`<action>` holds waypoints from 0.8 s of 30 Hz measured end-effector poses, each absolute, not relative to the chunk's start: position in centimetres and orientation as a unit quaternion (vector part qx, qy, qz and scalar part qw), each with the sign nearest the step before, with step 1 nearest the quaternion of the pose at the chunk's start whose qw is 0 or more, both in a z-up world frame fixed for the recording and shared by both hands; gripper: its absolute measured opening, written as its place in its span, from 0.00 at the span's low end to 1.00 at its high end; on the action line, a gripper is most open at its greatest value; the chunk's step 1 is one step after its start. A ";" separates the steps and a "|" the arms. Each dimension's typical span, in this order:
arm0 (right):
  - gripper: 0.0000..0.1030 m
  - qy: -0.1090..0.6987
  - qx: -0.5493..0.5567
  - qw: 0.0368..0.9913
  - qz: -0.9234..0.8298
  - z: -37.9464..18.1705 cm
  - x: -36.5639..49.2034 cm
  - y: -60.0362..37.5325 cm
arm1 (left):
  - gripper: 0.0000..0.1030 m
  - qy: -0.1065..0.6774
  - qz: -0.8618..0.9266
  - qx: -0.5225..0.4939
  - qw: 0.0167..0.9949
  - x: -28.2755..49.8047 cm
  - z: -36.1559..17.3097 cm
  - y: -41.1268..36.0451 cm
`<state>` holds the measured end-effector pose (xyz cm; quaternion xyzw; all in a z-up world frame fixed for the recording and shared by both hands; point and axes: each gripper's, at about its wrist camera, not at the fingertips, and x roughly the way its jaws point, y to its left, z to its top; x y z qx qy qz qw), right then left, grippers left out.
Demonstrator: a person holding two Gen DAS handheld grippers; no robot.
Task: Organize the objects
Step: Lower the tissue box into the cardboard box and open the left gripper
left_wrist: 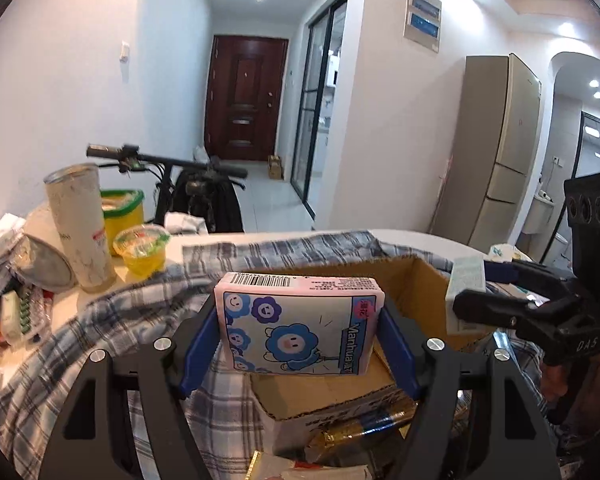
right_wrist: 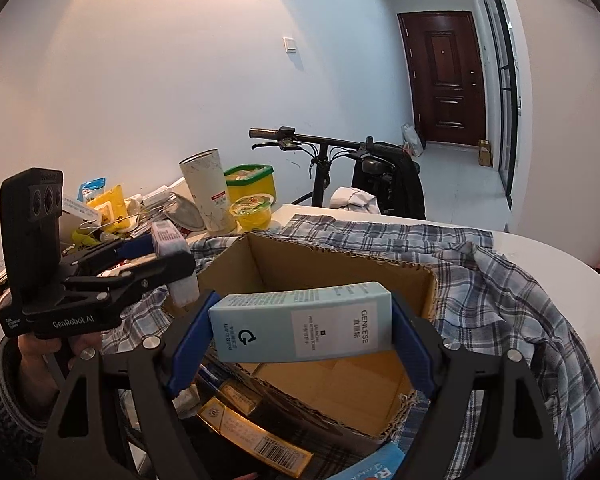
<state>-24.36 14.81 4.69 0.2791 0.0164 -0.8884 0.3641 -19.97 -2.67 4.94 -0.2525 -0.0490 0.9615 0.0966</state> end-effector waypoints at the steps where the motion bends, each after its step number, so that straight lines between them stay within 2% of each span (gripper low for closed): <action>1: 0.79 0.018 0.281 0.362 -0.889 4.7 -24.4 14.8 | 0.72 -0.049 0.960 -0.257 0.098 -20.1 4.7 -2.6; 24: 0.79 0.013 0.265 0.358 -0.895 5.3 -23.8 15.0 | 0.72 -0.024 0.967 -0.234 0.096 -18.9 5.2 -1.2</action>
